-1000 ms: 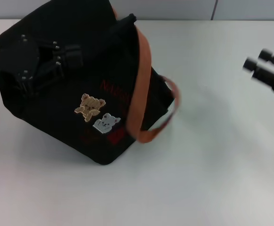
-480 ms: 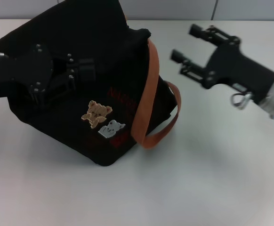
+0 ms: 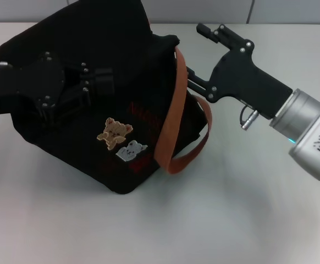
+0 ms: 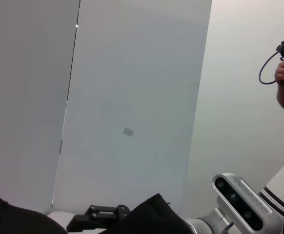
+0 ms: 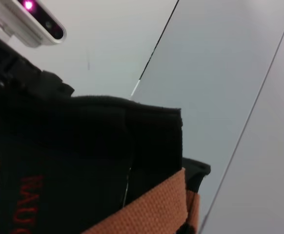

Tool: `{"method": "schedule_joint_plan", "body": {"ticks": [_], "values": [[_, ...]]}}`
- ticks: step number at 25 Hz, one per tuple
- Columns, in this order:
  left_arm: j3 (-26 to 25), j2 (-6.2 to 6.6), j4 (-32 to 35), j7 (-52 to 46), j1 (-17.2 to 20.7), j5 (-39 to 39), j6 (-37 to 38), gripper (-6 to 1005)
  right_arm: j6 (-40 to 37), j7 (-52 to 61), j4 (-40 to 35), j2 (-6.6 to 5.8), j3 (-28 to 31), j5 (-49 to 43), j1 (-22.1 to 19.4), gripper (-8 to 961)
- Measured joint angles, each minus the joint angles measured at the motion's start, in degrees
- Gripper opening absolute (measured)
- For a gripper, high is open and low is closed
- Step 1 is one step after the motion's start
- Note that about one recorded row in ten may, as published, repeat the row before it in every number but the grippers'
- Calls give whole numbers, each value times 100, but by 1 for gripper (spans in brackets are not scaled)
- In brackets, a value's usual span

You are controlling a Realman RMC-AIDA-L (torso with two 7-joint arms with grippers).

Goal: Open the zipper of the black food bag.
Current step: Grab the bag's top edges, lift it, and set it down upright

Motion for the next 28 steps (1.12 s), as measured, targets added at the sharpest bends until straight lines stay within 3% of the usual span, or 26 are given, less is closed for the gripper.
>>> {"method": "schedule_joint_plan", "body": {"ticks": [7,21,28], "values": [[-1,-18,-12,3,2,-1,-2,51,518,-701,285,2,33,-34,266,686],[0,-44,-11,33,1,8,-18,51,602,-1213,619,2,74,-29,508,685],[0,-54,14,42,-11,21,-24,52,607,-1512,701,1,582,-42,583,686]]}}
